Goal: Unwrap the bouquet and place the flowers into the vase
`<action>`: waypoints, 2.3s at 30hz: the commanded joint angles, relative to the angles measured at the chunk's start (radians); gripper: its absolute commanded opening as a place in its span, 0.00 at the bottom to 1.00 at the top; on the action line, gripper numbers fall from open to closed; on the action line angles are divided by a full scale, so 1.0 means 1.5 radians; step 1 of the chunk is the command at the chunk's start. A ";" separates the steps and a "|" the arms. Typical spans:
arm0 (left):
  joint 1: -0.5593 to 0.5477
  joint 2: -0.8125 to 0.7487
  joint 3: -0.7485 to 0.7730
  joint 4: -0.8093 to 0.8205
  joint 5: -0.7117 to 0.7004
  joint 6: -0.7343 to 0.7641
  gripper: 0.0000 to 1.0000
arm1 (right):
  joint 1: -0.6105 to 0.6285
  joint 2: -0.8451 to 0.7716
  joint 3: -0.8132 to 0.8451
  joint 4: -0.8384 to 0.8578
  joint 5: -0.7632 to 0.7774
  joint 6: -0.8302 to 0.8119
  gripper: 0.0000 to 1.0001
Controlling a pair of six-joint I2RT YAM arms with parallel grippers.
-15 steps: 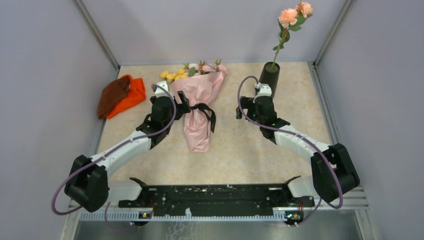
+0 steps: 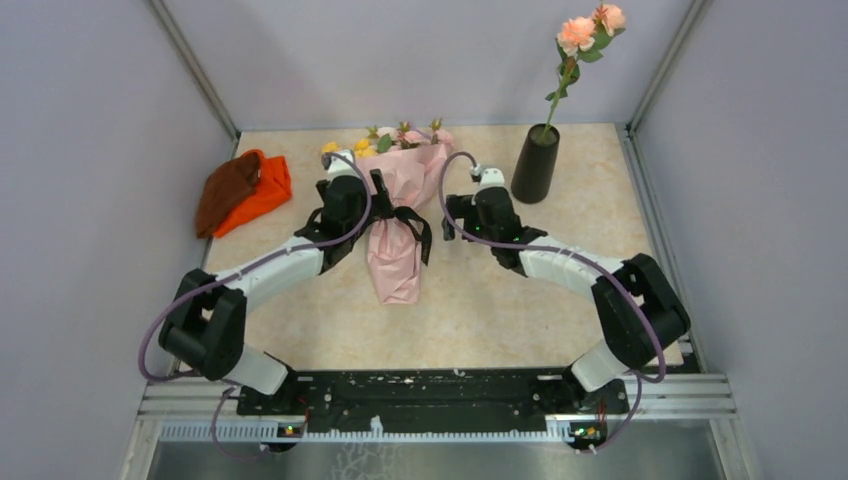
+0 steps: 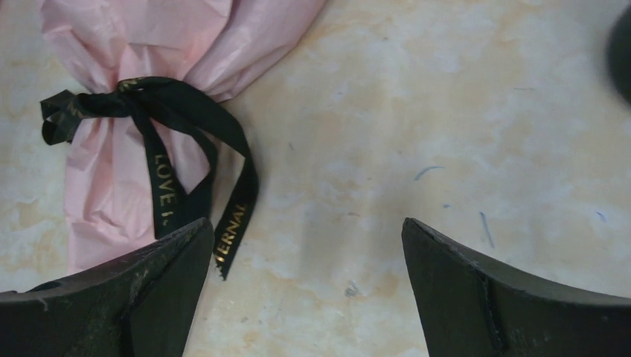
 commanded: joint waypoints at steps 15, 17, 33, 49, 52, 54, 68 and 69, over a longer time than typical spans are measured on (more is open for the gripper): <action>0.101 0.280 0.208 0.069 0.209 -0.058 0.99 | 0.065 0.129 0.101 0.037 -0.022 -0.003 0.92; 0.105 0.298 0.215 0.071 0.225 -0.068 0.99 | 0.066 0.137 0.105 0.039 -0.026 -0.003 0.92; 0.158 0.399 0.242 0.058 0.261 -0.132 0.99 | 0.081 0.122 0.079 0.027 -0.005 -0.006 0.91; 0.177 0.380 0.205 0.056 0.260 -0.136 0.99 | 0.080 0.228 0.175 -0.013 0.065 -0.057 0.89; 0.177 0.378 0.204 0.056 0.263 -0.136 0.99 | 0.081 0.255 0.204 -0.022 0.079 -0.065 0.88; 0.177 0.378 0.205 0.056 0.265 -0.137 0.99 | 0.081 0.259 0.204 -0.014 0.078 -0.065 0.85; 0.177 0.376 0.200 0.057 0.265 -0.131 0.99 | 0.081 0.134 0.145 0.010 0.069 -0.057 0.80; 0.177 0.376 0.199 0.057 0.266 -0.130 0.99 | 0.081 0.109 0.134 0.011 0.066 -0.057 0.80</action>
